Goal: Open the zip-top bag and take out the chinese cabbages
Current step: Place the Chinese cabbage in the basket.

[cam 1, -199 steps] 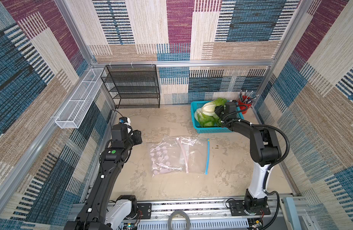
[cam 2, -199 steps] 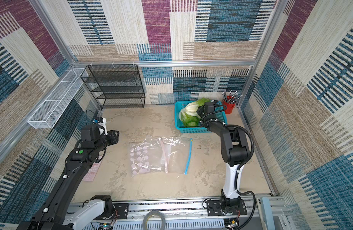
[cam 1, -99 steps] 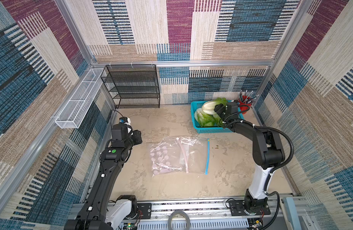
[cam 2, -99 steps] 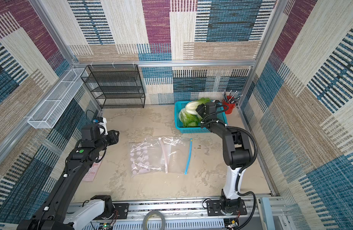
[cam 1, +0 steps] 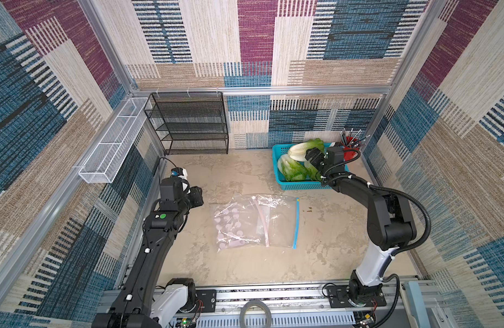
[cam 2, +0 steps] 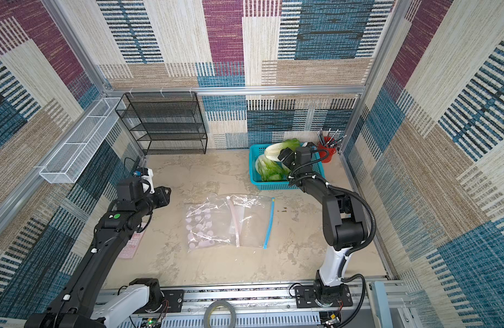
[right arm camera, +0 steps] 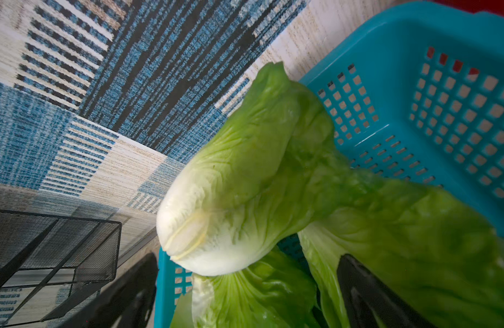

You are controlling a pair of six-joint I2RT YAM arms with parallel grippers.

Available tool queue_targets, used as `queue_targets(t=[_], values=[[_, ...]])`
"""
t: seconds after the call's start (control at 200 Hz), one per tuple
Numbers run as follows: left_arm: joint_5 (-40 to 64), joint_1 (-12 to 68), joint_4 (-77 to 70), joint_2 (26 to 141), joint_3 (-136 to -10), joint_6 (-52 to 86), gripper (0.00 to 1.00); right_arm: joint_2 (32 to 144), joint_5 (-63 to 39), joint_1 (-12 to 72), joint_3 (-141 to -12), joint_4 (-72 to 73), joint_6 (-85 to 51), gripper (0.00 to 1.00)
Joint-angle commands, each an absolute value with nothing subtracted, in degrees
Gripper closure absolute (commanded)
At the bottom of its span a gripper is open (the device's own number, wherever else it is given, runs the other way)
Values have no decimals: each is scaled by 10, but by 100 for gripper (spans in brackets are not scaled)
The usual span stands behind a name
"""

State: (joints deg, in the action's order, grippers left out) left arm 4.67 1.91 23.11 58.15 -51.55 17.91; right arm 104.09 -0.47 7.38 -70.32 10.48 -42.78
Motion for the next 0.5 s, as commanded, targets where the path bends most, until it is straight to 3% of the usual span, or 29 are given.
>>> queue_targets(t=[0.0,0.306,0.496], values=[[48,18,219,581,-517,183,61,1021,-3,74,-692,101,-406,1],[51,19,220,585,-517,181,58,919,3,75,-626,109,-362,1],[43,18,223,585,-518,177,47,824,-14,75,-564,129,-299,1]])
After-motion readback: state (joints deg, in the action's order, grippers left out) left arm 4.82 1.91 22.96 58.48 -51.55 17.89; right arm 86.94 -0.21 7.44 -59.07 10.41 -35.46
